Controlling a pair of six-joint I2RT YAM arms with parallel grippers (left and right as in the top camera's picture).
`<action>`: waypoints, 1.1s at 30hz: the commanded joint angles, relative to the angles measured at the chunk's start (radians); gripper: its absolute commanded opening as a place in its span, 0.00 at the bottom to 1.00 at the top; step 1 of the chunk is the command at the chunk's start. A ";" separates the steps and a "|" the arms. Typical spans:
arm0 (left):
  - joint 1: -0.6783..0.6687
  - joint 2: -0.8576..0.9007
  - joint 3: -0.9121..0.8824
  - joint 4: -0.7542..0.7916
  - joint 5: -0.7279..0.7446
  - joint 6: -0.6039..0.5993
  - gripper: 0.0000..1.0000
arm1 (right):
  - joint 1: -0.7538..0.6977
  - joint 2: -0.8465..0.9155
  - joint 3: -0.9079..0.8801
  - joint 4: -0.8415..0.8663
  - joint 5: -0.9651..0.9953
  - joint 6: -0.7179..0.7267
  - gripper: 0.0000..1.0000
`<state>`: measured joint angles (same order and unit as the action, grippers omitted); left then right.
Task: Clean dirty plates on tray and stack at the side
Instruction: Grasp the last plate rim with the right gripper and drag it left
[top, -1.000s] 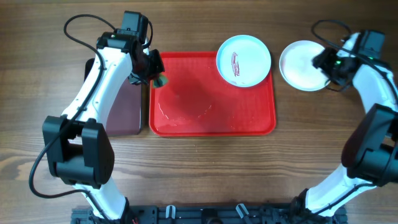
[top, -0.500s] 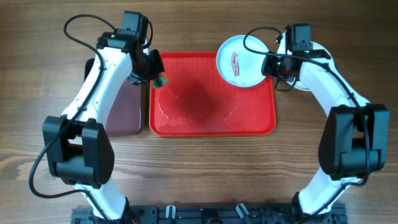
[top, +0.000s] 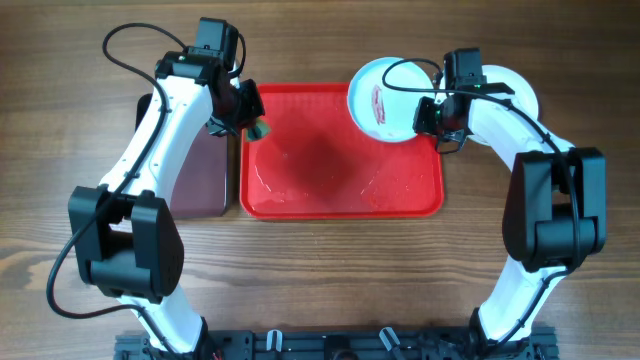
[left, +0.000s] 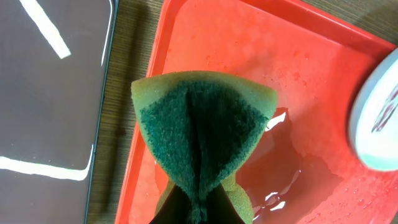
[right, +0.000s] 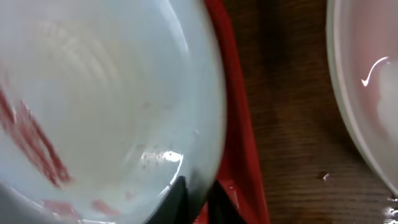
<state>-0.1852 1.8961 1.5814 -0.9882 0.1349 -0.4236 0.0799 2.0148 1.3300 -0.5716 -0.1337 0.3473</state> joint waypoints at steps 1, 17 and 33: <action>-0.003 -0.002 0.003 0.000 -0.001 -0.003 0.04 | 0.002 0.017 -0.010 -0.033 0.008 -0.005 0.04; -0.003 -0.002 0.003 -0.003 -0.002 -0.003 0.04 | 0.131 0.004 0.031 -0.101 -0.018 -0.260 0.52; -0.003 -0.002 0.003 0.000 -0.002 -0.003 0.04 | 0.131 0.055 0.029 0.051 -0.069 -0.505 0.35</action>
<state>-0.1852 1.8961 1.5814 -0.9905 0.1349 -0.4240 0.2104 2.0159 1.3434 -0.5106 -0.1757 -0.1352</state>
